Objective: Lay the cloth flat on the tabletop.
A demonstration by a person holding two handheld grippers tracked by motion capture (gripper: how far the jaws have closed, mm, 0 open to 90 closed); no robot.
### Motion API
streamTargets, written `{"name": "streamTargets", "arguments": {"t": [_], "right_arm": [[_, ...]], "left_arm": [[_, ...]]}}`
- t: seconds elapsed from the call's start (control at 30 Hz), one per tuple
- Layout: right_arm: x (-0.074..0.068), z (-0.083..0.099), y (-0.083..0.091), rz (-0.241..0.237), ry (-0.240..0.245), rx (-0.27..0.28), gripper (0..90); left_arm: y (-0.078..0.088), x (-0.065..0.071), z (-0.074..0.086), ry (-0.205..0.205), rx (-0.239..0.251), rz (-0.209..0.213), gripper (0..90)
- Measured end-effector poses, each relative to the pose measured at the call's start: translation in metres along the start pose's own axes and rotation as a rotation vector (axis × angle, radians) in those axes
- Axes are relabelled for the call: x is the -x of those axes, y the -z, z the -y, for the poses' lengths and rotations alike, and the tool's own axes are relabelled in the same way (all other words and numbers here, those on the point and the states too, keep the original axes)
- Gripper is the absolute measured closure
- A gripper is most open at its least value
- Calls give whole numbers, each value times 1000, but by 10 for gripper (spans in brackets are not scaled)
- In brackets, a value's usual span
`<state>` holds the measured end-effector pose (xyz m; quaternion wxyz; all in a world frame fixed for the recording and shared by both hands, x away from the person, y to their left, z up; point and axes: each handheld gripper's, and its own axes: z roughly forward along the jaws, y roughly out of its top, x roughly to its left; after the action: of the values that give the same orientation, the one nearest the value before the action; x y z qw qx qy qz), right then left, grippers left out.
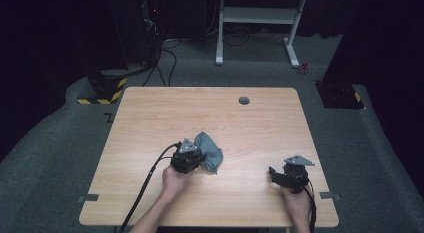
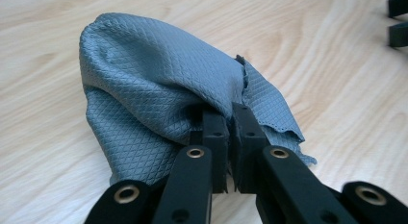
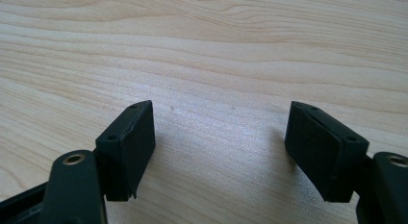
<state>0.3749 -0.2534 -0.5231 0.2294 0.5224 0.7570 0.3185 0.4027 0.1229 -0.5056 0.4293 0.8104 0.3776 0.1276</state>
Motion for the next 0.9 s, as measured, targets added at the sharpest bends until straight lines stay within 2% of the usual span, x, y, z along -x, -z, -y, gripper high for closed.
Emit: {"name": "streamTargets", "arguments": {"t": [0.03,0.17,0.27,0.37,0.4,0.5,0.57,0.6,0.63,0.67,0.7,0.73,0.77,0.87,0.9], "right_arm": [[0,0,0,-2,1,0,261],[0,0,0,-5,4,0,263],[-1,0,0,-7,5,3,274],[-1,0,0,-8,6,3,279],[-1,0,0,-9,5,5,315],[-3,0,1,-13,19,17,416],[-6,0,2,-14,19,21,490],[-10,0,2,-9,28,26,524],[-10,0,2,-9,28,26,524],[-18,-3,1,-27,46,18,563],[-18,-3,1,-27,46,18,563],[-31,-8,0,-74,76,13,584],[-39,-12,0,-100,109,29,598],[-65,-26,1,-192,167,64,614],[-65,-26,1,-192,167,64,614]], "left_arm": [[-2,4,-1,4,1,19,860],[-6,12,-3,-5,2,48,859],[-10,15,-3,-19,-1,45,852],[-11,15,0,-12,-6,38,831],[-10,15,2,0,-19,27,739],[-3,19,7,-8,-22,-20,574],[0,20,8,-9,-17,-31,486],[6,23,10,-19,-7,-56,458],[6,23,10,-19,-7,-56,432],[9,26,13,-27,-6,-76,410],[9,26,13,-27,-6,-76,394],[10,28,14,-23,-12,-73,378],[11,33,16,-30,-17,-71,368],[9,37,16,-40,-27,-81,347],[8,39,15,-45,-33,-87,347]]}}
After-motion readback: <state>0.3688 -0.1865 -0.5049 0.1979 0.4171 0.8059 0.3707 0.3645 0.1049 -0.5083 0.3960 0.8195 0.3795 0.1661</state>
